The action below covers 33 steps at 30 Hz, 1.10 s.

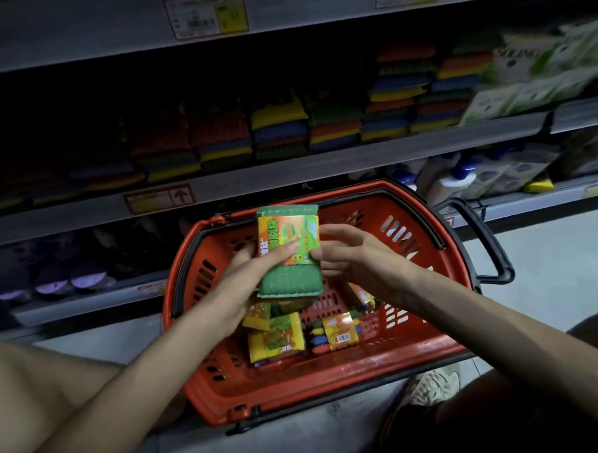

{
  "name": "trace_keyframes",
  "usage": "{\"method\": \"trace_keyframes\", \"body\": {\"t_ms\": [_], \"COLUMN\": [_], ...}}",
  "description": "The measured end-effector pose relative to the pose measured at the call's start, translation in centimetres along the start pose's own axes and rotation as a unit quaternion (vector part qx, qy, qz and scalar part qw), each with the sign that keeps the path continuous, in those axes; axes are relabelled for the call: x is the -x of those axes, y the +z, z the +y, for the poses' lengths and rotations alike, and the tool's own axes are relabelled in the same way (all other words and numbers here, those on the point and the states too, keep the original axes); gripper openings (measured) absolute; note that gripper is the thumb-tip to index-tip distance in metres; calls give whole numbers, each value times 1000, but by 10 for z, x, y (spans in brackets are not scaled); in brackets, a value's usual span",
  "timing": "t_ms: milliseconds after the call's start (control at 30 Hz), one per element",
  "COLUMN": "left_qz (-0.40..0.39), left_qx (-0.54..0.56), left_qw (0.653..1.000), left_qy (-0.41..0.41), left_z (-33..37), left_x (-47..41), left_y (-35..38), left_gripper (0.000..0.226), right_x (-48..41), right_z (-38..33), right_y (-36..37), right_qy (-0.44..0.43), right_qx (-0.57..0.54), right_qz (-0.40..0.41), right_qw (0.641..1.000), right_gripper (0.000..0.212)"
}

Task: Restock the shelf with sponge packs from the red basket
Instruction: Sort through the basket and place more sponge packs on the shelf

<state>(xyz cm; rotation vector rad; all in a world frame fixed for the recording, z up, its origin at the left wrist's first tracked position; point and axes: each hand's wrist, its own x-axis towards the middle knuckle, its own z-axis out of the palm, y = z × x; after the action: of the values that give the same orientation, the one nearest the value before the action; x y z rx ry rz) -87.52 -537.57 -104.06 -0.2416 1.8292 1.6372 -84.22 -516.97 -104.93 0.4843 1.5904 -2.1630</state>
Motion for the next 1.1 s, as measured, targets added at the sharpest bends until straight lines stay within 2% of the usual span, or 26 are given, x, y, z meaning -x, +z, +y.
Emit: {"method": "trace_keyframes", "body": {"t_ms": [67, 133, 167, 200, 233, 300, 333, 367, 400, 500, 567, 667, 733, 867, 900, 1000, 1033, 1100], "left_qz": [6, 38, 51, 59, 62, 61, 62, 67, 70, 85, 83, 76, 73, 75, 74, 57, 54, 75], "left_qx": [27, 15, 17, 18, 18, 14, 17, 25, 30, 30, 32, 29, 37, 51, 56, 73, 77, 89], "left_qw": [1000, 999, 998, 998, 998, 998, 998, 997, 997, 996, 996, 996, 997, 996, 996, 995, 995, 993], "left_qy": [-3, 26, 33, 29, 20, 5, 4, 7, 13, 22, 23, 19, 15, 16, 19, 21, 25, 31], "left_z": [0, -3, -4, -6, -9, -14, -16, -18, -19, -25, -30, -33, -31, -23, -20, -8, -4, 3], "left_x": [-3, -8, -10, -12, -13, -14, -14, -13, -12, -11, -11, -9, -7, 0, 2, 12, 14, 18], "left_y": [-4, -12, -17, -23, -29, -38, -41, -44, -46, -56, -64, -71, -70, -62, -61, -56, -54, -49], "left_gripper": [47, 49, 55, 62, 66, 65, 63, 61, 60, 62, 65, 70, 68, 69, 66, 59, 61, 74], "right_x": [-13, -27, -33, -38, -45, -60, -67, -75, -83, -97, -100, -102, -103, -100, -98, -89, -84, -70], "right_z": [3, 11, 18, 27, 40, 67, 80, 93, 106, 136, 148, 146, 135, 121, 119, 109, 102, 77], "right_y": [-2, -9, -13, -18, -23, -32, -35, -38, -41, -43, -40, -34, -31, -21, -19, -12, -11, -8], "right_qy": [3, 11, 10, 12, 23, 72, 98, 124, 156, 207, 219, 213, 212, 219, 226, 237, 234, 199], "right_qx": [41, 186, 283, 385, 491, 674, 728, 750, 750, 744, 747, 753, 745, 705, 695, 675, 666, 679], "right_qz": [-18, 17, 25, 7, -28, -110, -140, -165, -184, -180, -169, -159, -162, -174, -168, -162, -152, -126], "right_qw": [999, 982, 959, 923, 870, 727, 663, 628, 616, 610, 604, 603, 611, 651, 661, 680, 692, 695], "right_gripper": [50, 44, 41, 40, 40, 48, 53, 58, 63, 70, 78, 78, 77, 86, 82, 46, 46, 67]}}
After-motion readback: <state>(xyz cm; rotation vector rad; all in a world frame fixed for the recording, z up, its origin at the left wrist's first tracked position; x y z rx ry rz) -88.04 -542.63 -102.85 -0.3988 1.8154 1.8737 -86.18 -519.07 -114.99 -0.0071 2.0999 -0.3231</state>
